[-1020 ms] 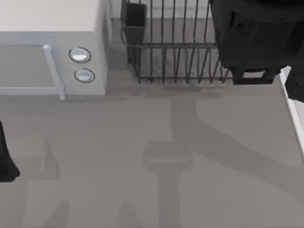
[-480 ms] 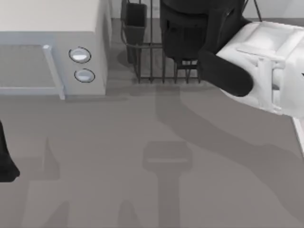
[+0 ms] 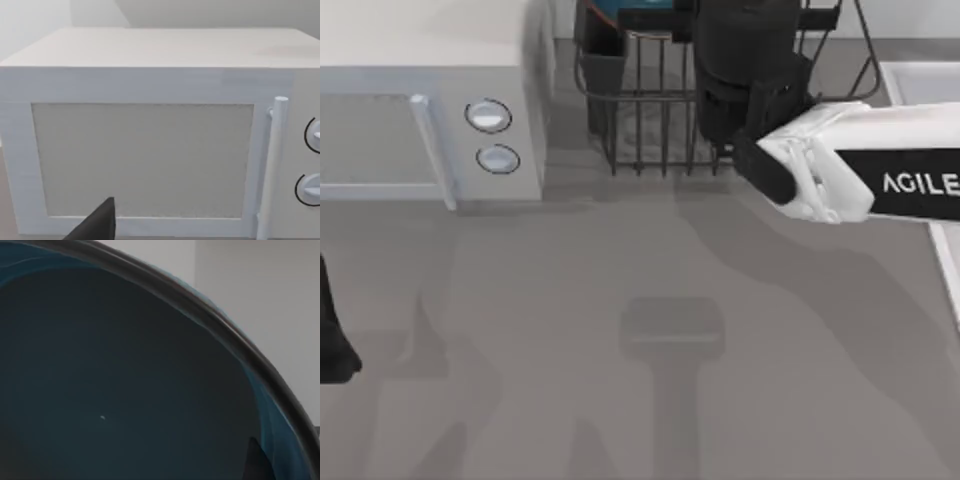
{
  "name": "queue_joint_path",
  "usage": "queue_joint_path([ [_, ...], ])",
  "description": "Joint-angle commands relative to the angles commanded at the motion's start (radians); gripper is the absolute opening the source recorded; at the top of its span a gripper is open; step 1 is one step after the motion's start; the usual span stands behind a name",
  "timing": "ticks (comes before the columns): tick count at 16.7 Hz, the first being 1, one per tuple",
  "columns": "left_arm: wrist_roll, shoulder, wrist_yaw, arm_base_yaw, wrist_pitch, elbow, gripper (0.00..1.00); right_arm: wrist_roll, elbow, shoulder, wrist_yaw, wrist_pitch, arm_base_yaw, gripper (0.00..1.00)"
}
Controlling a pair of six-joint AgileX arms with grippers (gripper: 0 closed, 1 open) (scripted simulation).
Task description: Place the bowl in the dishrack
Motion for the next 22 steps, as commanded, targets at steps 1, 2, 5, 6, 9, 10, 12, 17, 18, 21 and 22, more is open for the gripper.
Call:
queue_joint_path([
  [1, 0.000, 0.000, 0.000, 0.000, 0.000, 0.000, 1.00, -0.001, -0.003, 0.007, -0.007, 0.008, -0.007, 0.00],
  [2, 0.000, 0.000, 0.000, 0.000, 0.000, 0.000, 1.00, -0.001, -0.003, 0.007, -0.007, 0.008, -0.007, 0.00],
  [5, 0.000, 0.000, 0.000, 0.000, 0.000, 0.000, 1.00, -0.001, -0.003, 0.007, -0.007, 0.008, -0.007, 0.00],
  [6, 0.000, 0.000, 0.000, 0.000, 0.000, 0.000, 1.00, -0.001, -0.003, 0.007, -0.007, 0.008, -0.007, 0.08],
  [9, 0.000, 0.000, 0.000, 0.000, 0.000, 0.000, 1.00, -0.001, -0.003, 0.007, -0.007, 0.008, -0.007, 0.30],
  [10, 0.000, 0.000, 0.000, 0.000, 0.000, 0.000, 1.00, -0.001, -0.003, 0.007, -0.007, 0.008, -0.007, 0.38],
  [12, 0.000, 0.000, 0.000, 0.000, 0.000, 0.000, 1.00, -0.001, -0.003, 0.007, -0.007, 0.008, -0.007, 0.53],
  [17, 0.000, 0.000, 0.000, 0.000, 0.000, 0.000, 1.00, -0.001, -0.003, 0.007, -0.007, 0.008, -0.007, 0.90],
  [18, 0.000, 0.000, 0.000, 0.000, 0.000, 0.000, 1.00, -0.001, -0.003, 0.007, -0.007, 0.008, -0.007, 0.98],
  [21, 0.000, 0.000, 0.000, 0.000, 0.000, 0.000, 1.00, -0.001, -0.003, 0.007, -0.007, 0.008, -0.007, 1.00],
  [22, 0.000, 0.000, 0.000, 0.000, 0.000, 0.000, 1.00, -0.001, -0.003, 0.007, -0.007, 0.008, -0.007, 1.00],
])
